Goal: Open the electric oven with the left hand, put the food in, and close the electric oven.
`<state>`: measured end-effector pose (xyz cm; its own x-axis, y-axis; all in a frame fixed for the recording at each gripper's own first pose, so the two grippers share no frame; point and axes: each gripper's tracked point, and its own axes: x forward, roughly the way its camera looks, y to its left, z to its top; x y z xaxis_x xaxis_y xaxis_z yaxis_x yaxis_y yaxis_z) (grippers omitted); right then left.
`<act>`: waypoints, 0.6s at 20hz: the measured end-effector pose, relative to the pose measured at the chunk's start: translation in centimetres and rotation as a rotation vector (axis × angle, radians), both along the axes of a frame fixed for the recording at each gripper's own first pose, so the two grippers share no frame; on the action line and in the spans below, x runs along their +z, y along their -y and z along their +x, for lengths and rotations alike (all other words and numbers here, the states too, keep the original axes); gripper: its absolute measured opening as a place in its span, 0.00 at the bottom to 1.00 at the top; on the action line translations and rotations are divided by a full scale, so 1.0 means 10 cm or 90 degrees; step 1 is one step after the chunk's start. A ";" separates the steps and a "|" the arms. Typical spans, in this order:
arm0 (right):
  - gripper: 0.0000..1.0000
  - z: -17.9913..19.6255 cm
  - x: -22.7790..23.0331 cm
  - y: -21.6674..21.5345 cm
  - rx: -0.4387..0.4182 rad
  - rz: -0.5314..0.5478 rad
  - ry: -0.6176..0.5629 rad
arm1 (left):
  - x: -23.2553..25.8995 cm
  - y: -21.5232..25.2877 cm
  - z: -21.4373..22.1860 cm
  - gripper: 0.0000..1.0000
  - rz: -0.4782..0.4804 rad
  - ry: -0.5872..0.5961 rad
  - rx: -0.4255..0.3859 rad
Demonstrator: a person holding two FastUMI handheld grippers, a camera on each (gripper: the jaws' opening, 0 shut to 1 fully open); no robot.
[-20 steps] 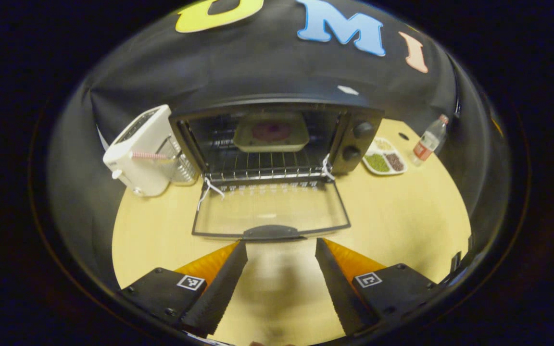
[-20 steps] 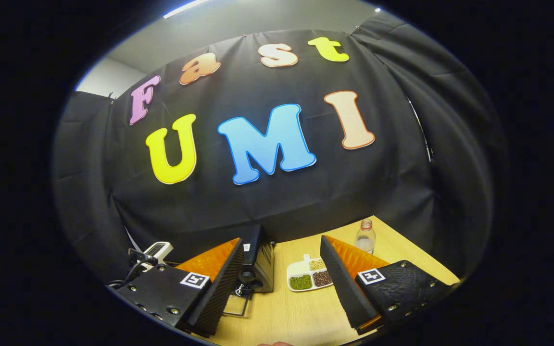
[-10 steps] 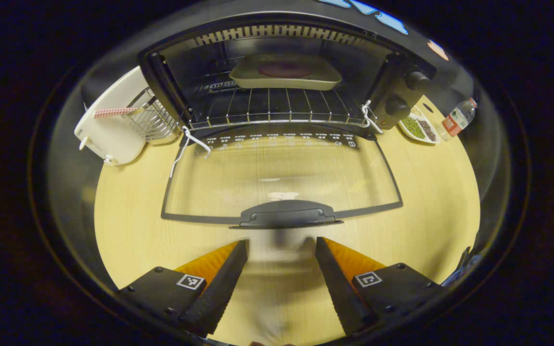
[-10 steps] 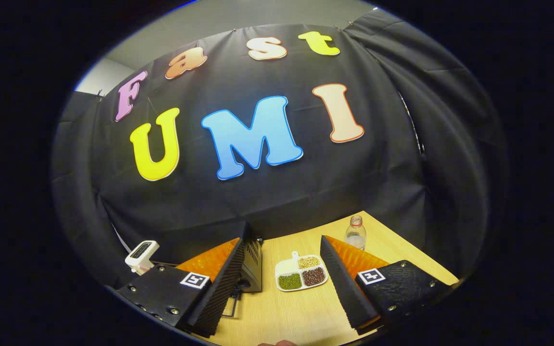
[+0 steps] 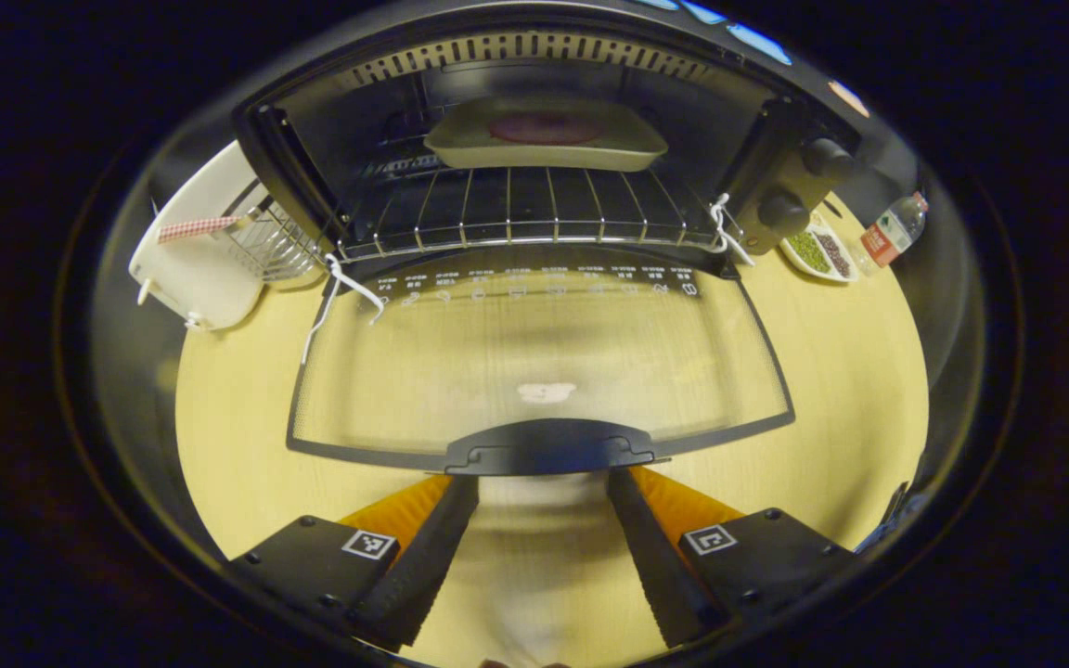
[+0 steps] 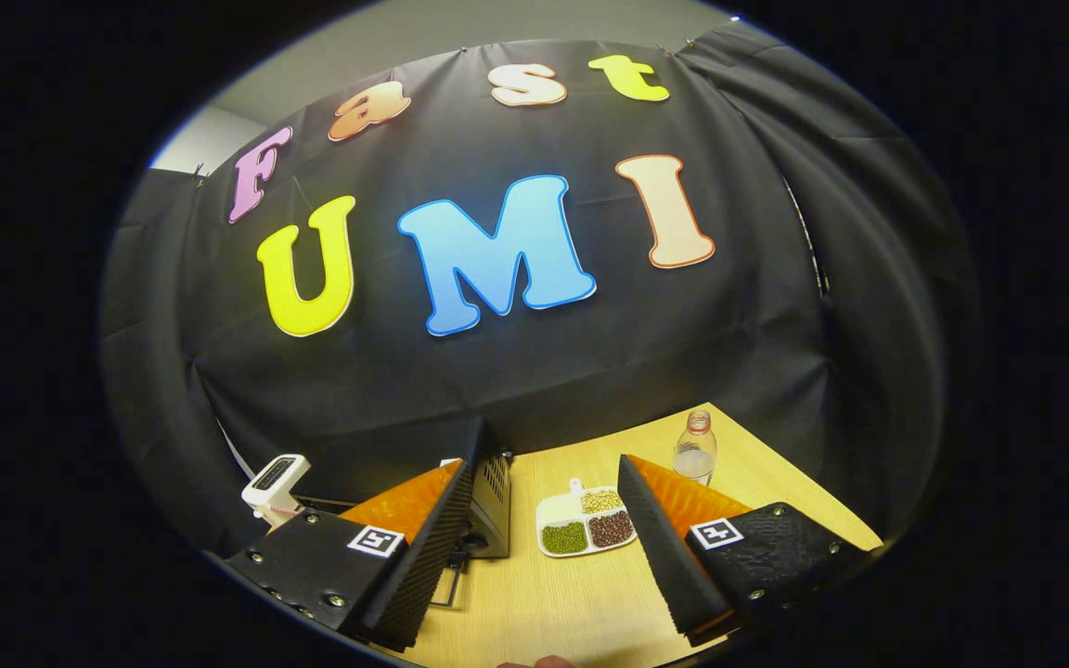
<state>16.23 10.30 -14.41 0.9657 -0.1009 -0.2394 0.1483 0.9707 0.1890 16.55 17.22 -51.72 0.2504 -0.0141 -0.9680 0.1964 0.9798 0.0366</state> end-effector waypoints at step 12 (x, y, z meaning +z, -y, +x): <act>0.96 -0.10 0.04 -0.10 0.019 -0.007 0.016 | 0.78 0.10 0.18 0.96 -0.037 0.163 0.018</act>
